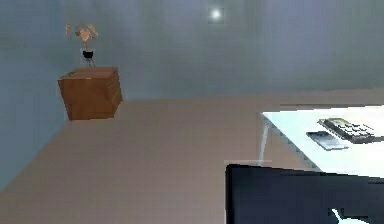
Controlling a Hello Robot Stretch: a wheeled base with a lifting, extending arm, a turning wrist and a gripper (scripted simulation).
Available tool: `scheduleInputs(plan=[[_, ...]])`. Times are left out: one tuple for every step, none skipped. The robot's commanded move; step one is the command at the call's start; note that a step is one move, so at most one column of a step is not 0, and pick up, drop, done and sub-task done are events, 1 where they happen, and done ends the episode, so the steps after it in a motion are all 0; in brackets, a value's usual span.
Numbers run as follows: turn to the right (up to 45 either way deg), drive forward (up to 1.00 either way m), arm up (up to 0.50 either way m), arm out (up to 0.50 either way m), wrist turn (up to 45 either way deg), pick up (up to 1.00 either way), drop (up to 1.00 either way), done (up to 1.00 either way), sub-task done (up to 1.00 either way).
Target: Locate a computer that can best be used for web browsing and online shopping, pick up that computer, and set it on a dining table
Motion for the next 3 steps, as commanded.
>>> scheduleInputs(plan=[[0.0,1.0,0.0,0.0,0.0,0.0,0.0,0.0,0.0],[0.0,0.7,0.0,0.0,0.0,0.0,0.0,0.0,0.0],[30.0,0.0,0.0,0.0,0.0,0.0,0.0,0.0,0.0]])
